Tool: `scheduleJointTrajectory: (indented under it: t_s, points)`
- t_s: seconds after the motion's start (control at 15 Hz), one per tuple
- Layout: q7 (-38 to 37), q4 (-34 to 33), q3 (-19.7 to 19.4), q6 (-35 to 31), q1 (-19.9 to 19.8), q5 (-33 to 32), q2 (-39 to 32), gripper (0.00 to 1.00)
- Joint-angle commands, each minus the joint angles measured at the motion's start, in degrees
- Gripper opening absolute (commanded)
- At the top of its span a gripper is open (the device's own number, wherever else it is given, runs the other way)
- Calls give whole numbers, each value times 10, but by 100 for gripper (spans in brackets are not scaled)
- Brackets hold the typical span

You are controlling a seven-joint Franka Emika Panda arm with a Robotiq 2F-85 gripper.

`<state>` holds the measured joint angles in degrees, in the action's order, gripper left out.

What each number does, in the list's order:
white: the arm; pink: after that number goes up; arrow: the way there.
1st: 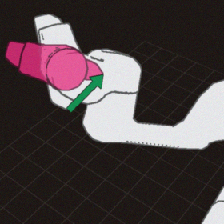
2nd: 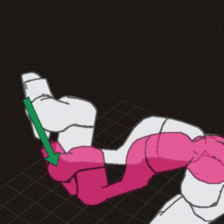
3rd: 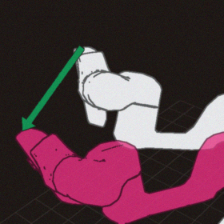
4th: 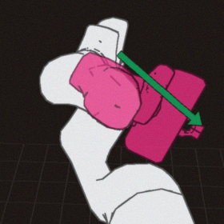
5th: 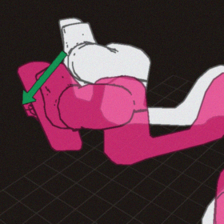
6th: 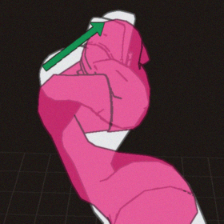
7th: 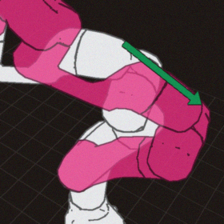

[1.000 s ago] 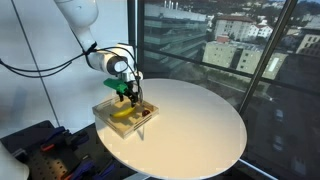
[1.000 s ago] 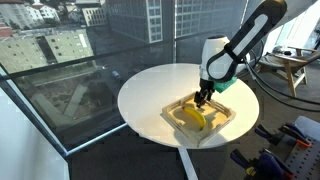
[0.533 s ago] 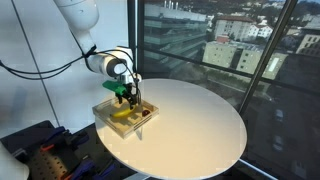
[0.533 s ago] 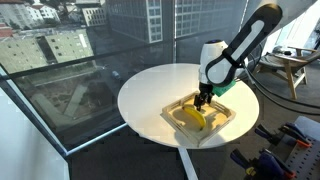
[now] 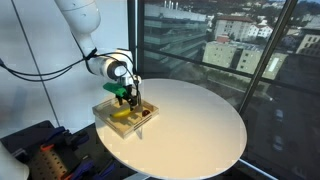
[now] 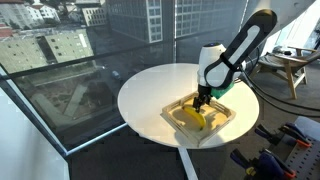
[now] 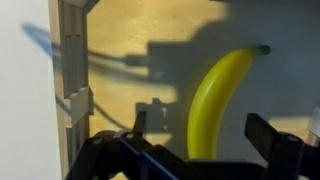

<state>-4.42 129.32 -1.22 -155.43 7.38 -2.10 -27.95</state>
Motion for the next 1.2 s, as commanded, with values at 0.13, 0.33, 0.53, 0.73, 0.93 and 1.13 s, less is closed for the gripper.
scheduleJointTrajectory:
  t_s: [0.13,0.33,0.53,0.73,0.93,1.13]
  points:
    - [-21,-20,-13,-14,14,-22,-24,100]
    - [-19,-29,-14,-13,15,-20,-34,100]
    - [-19,-38,-15,-11,16,-19,-44,100]
    - [-20,-45,-16,-10,19,-20,-51,100]
    - [-20,-52,-14,-7,21,-18,-57,100]
    - [-21,-56,-14,-6,25,-18,-60,100]
